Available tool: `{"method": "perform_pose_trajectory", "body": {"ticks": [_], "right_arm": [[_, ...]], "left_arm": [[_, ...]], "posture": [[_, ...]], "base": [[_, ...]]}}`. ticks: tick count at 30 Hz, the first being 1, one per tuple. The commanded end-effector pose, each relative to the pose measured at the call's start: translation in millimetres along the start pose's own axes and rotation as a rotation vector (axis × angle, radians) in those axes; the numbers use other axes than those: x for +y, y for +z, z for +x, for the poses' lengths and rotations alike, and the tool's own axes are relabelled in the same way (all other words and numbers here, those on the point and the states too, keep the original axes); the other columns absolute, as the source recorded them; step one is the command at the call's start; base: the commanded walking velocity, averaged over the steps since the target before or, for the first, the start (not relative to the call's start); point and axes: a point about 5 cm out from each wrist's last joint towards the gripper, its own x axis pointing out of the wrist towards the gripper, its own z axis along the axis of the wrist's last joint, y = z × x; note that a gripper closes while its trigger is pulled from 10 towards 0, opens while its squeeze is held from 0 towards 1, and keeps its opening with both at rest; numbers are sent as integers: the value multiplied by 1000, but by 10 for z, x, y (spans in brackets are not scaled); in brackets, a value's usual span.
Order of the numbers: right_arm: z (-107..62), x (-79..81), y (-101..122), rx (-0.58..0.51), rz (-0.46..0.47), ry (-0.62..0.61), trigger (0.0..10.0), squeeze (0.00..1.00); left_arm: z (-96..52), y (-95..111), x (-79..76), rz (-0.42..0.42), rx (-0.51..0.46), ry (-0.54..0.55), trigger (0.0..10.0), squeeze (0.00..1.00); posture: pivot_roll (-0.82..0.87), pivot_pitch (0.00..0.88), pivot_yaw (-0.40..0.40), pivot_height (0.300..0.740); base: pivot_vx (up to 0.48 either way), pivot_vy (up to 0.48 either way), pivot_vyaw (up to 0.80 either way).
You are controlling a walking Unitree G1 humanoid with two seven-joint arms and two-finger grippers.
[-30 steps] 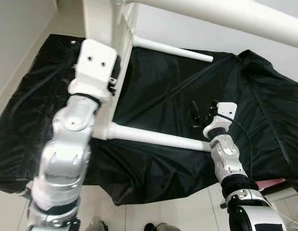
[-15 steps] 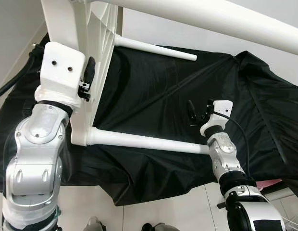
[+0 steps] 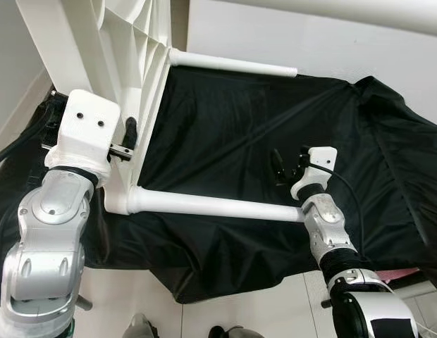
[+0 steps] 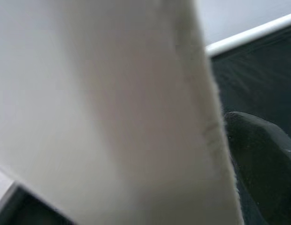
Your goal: Building children table
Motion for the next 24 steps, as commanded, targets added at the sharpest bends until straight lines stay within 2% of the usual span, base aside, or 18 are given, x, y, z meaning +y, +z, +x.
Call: {"method": "perform_pose_trajectory", "body": {"ticks": [1,6,10,11,14,16,18,22,24], "right_arm": [[-25,-29,-34,8,-1,-10,10000,0],[-28,-19,-44,9,0,-8,10000,0],[-19,7,-49,9,5,-2,10000,0],[-17,17,-52,9,6,0,10000,0],[-17,23,-53,10,7,1,10000,0],[-5,59,-57,11,12,10,10000,0],[-5,59,-57,11,12,10,10000,0],[15,113,-57,12,17,26,10000,0],[23,132,-56,11,21,32,10000,0]], "left_arm": [[-56,49,-5,10,-38,-22,10000,0],[-93,43,12,22,-37,-28,10000,0],[-163,46,48,-16,-41,-84,10000,0],[-207,35,41,-39,-34,-129,10000,0],[-237,25,32,-53,-27,-158,10000,0],[-345,-8,20,-111,-29,-270,10000,0],[-345,-8,20,-111,-29,-270,10000,0],[-454,-21,11,-159,-32,-355,10000,0],[-473,-39,33,-156,-18,-346,10000,0]], "posture": [[145,119,-137,740],[151,118,-137,740],[153,116,-136,740],[161,115,-135,740],[161,115,-135,740],[173,113,-138,740],[173,113,-138,740],[184,111,-141,740],[190,110,-141,740]], "base": [[0,0,0],[0,0,0],[0,0,0],[0,0,0],[0,0,0],[0,0,0],[0,0,0],[0,0,0],[0,0,0]]}}
